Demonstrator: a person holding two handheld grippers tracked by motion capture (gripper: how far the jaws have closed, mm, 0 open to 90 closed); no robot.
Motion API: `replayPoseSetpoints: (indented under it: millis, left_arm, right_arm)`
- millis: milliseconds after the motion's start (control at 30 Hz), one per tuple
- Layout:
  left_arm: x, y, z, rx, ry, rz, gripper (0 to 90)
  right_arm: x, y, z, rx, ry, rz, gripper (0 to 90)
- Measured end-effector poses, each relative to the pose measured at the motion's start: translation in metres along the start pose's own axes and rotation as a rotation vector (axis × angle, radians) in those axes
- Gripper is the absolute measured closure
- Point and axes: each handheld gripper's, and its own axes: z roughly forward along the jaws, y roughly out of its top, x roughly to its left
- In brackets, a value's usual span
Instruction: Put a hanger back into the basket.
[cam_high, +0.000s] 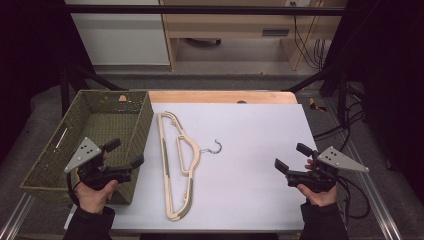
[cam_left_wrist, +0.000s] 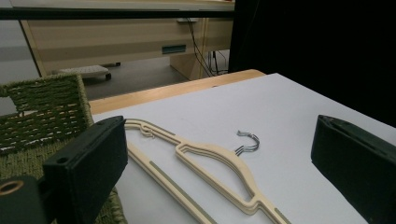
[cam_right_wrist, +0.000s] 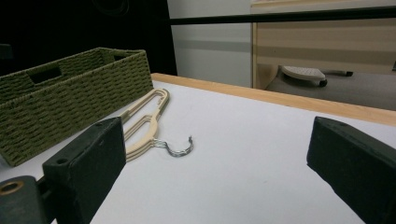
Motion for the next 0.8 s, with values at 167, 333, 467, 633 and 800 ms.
replayPoseSetpoints:
  millis: [167,333,467,633,800]
  left_arm:
    - [-0.008,-0.001,0.005,0.012,-0.019,0.007,5.1]
    - [-0.018,-0.004,0.015,0.047,-0.037,0.024,6.7]
    - [-0.024,-0.007,0.023,0.077,-0.053,0.036,7.4]
    - [-0.037,-0.013,0.038,0.133,-0.080,0.056,8.9]
    - [-0.045,-0.018,0.051,0.179,-0.095,0.055,12.5]
  right_arm:
    - [0.001,0.000,0.000,0.002,0.001,0.006,5.2]
    - [0.003,0.001,0.002,0.016,0.007,-0.008,5.3]
    - [0.003,0.001,0.002,0.010,0.013,-0.005,5.5]
    - [0.004,0.001,0.003,0.014,0.011,0.004,5.9]
    - [0.005,0.000,0.004,0.023,0.019,0.004,6.3]
